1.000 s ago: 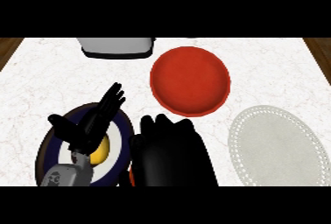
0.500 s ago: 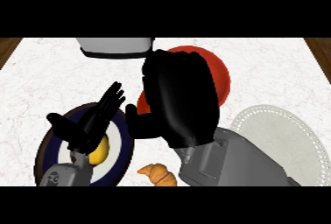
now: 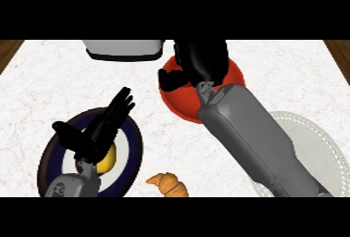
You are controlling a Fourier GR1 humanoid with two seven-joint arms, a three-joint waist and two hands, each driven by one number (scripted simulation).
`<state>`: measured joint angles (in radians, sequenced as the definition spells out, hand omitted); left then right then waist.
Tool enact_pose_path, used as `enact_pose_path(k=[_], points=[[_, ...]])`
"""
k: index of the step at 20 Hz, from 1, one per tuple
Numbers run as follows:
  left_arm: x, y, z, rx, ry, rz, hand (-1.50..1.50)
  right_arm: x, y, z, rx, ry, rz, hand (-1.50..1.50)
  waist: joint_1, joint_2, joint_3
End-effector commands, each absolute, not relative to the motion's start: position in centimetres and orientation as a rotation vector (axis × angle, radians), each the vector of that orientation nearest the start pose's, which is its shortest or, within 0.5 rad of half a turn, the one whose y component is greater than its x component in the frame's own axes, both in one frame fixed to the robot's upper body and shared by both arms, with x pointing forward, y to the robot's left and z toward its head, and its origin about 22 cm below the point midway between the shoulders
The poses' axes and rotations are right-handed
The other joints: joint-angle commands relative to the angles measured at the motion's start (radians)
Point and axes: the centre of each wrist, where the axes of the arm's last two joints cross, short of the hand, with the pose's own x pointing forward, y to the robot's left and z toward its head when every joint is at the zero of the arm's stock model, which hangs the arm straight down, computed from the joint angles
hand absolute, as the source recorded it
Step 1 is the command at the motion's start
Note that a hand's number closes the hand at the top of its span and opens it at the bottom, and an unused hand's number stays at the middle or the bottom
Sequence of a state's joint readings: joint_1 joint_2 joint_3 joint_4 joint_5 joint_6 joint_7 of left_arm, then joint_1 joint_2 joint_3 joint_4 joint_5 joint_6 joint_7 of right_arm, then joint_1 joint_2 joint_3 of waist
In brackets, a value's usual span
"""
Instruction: Pick the tomato from the placemat and place it in the bowl
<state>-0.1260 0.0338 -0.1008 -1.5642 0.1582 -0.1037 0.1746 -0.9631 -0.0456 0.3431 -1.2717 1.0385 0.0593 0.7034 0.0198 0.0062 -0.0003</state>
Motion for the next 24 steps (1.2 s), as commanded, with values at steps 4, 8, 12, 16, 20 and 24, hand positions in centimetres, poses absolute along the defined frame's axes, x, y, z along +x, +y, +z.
enact_pose_path(k=[4,8,12,16,20,24], points=[[26.5,18.4,2.3,-0.280,-1.493,-0.152,0.00,40.8,-5.8,15.9,-1.223,-1.431,1.050,1.50,0.002,0.001,0.000],[27.6,19.5,4.1,-0.295,-1.497,-0.166,0.00,43.0,-7.7,12.8,-1.129,-1.236,0.958,1.50,0.023,0.011,0.000],[27.6,20.4,2.5,-0.278,-1.486,-0.156,0.00,44.6,-9.3,13.3,-1.022,-1.324,0.872,-1.50,0.021,0.012,0.000],[26.3,19.1,1.0,-0.296,-1.491,-0.149,0.00,43.9,-8.3,10.4,-0.906,-1.414,0.754,-1.50,0.024,0.012,0.001],[26.6,20.3,3.0,-0.284,-1.494,-0.142,0.00,44.2,-11.0,12.0,-0.762,-1.630,0.439,-1.50,0.015,0.006,0.004],[26.8,19.9,2.8,-0.301,-1.488,-0.160,0.00,43.5,-11.5,13.4,-0.644,-1.858,0.169,-1.50,0.016,-0.002,0.004]])
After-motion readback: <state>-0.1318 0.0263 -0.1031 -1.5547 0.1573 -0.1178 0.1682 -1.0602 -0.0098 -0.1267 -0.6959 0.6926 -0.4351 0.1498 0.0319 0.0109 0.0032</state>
